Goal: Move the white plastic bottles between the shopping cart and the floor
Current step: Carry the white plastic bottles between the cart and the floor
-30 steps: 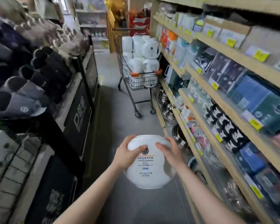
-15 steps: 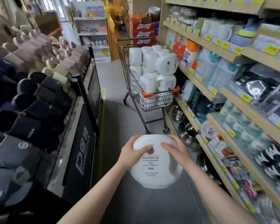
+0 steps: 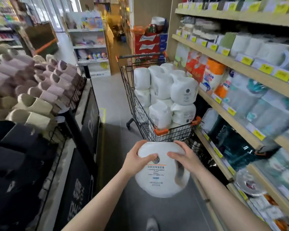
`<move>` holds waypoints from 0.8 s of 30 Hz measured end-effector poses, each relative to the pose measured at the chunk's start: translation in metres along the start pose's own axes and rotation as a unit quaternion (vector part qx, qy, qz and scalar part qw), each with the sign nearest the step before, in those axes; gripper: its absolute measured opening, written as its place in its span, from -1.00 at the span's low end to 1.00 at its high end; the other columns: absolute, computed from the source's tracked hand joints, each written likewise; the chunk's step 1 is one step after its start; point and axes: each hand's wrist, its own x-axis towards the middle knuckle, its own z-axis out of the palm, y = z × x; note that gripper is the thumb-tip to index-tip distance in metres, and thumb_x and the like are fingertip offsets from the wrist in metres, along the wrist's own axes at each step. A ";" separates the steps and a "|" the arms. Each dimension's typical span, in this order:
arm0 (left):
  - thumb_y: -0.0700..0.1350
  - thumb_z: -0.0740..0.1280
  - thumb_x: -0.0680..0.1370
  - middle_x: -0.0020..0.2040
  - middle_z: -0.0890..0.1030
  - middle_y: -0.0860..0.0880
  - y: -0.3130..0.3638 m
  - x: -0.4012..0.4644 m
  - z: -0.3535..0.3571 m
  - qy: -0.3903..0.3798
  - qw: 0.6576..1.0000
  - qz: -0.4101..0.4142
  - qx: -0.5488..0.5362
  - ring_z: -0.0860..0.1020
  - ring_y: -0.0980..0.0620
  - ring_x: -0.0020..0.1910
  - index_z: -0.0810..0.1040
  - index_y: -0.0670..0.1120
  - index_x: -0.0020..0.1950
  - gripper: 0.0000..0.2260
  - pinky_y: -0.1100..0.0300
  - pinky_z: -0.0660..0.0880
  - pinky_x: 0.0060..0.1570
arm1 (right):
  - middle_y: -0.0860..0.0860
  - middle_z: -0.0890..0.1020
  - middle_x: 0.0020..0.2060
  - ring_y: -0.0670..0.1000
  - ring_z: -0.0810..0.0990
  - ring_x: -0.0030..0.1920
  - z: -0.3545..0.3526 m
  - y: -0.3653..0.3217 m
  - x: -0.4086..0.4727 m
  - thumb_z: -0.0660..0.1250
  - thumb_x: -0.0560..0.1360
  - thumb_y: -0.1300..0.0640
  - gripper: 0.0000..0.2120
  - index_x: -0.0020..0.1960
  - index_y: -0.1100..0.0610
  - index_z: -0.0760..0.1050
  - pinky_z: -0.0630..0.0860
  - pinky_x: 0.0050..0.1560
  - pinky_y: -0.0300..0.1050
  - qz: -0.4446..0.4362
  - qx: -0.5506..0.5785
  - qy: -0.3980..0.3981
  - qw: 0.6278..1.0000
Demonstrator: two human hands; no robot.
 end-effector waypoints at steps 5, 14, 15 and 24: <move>0.29 0.47 0.17 0.10 0.57 0.17 0.018 0.113 -0.023 -0.002 1.000 0.010 0.020 0.57 0.17 0.06 0.43 0.20 0.24 -0.33 0.09 0.56 0.09 | 0.00 0.55 0.18 -0.04 0.55 0.14 -0.024 -0.031 0.116 0.55 0.05 -0.14 -0.22 0.24 -0.10 0.41 0.50 0.15 -0.14 0.010 0.015 -0.043 0.999; 0.21 0.53 0.16 0.06 0.58 0.17 0.044 0.291 -0.045 -0.084 0.993 0.087 0.002 0.58 0.15 0.05 0.40 0.28 0.15 -0.39 0.03 0.56 0.10 | -0.08 0.49 0.18 -0.08 0.50 0.12 -0.047 -0.071 0.258 0.53 -0.03 -0.15 -0.18 0.22 -0.14 0.38 0.45 -0.01 -0.28 -0.026 0.030 0.040 0.998; 0.22 0.52 0.16 0.08 0.56 0.17 0.047 0.312 -0.047 -0.102 0.990 0.102 0.013 0.58 0.14 0.07 0.38 0.30 0.15 -0.39 0.06 0.56 0.10 | -0.09 0.50 0.18 -0.06 0.51 0.14 -0.049 -0.073 0.272 0.55 -0.05 -0.15 -0.19 0.18 -0.18 0.40 0.47 0.05 -0.23 -0.032 0.035 0.057 0.997; 0.35 0.47 0.19 0.37 0.36 0.03 0.078 0.493 -0.056 -0.282 0.879 0.327 0.202 0.32 0.14 0.33 0.26 0.01 0.43 -0.08 0.23 0.28 0.31 | -0.08 0.48 0.22 -0.13 0.46 0.21 -0.046 -0.089 0.359 0.57 0.01 -0.16 -0.17 0.24 -0.23 0.35 0.41 0.14 -0.26 -0.076 -0.038 0.266 0.960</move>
